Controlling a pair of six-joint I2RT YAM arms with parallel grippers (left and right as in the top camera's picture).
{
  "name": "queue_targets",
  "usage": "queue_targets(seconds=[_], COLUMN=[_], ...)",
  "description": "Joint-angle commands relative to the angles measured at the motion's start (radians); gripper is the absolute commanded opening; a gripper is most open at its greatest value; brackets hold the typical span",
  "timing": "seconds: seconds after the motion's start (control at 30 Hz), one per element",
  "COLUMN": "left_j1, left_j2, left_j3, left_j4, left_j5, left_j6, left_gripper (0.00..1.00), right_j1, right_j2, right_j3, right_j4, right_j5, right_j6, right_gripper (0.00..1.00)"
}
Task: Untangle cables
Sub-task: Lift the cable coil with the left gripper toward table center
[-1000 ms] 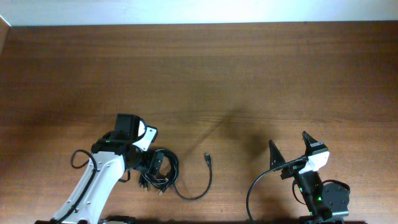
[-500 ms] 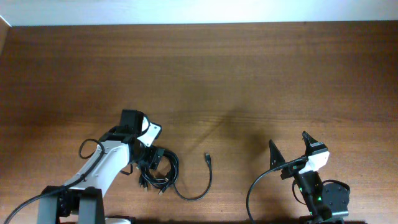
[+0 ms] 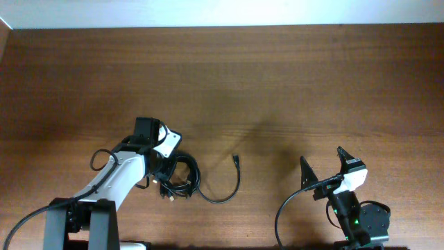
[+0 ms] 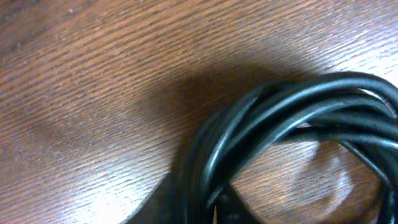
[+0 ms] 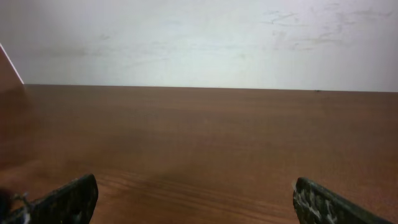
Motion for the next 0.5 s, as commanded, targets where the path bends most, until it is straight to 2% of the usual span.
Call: queue_targets(seconds=[0.0,0.13,0.27,0.4,0.47], left_j1=[-0.002,-0.002,-0.002,-0.002,-0.002], left_j2=[0.058,0.057,0.055,0.029,-0.009], left_j3=[-0.042,0.059,0.105,0.139,0.164], left_j4=[-0.01,-0.122,-0.146,-0.138,-0.137], left_j5=[0.061,0.265,0.333,0.334,0.401], left_j6=[-0.016,-0.019,-0.014,0.06,0.171], left_gripper=[0.0,0.0,0.0,0.0,0.0], right_j1=[-0.006,-0.006,-0.006,-0.006,-0.006], right_j2=[-0.003,-0.003,-0.003,-0.003,-0.003], right_j3=[-0.009,-0.009,-0.009,-0.009,-0.009], right_j4=[-0.003,-0.003,-0.003,-0.003,-0.003], right_j5=[0.009,0.009,0.009,0.01,0.01], right_j6=[0.0,0.0,0.0,0.0,0.0], right_gripper=[0.99,0.99,0.99,0.99,0.99])
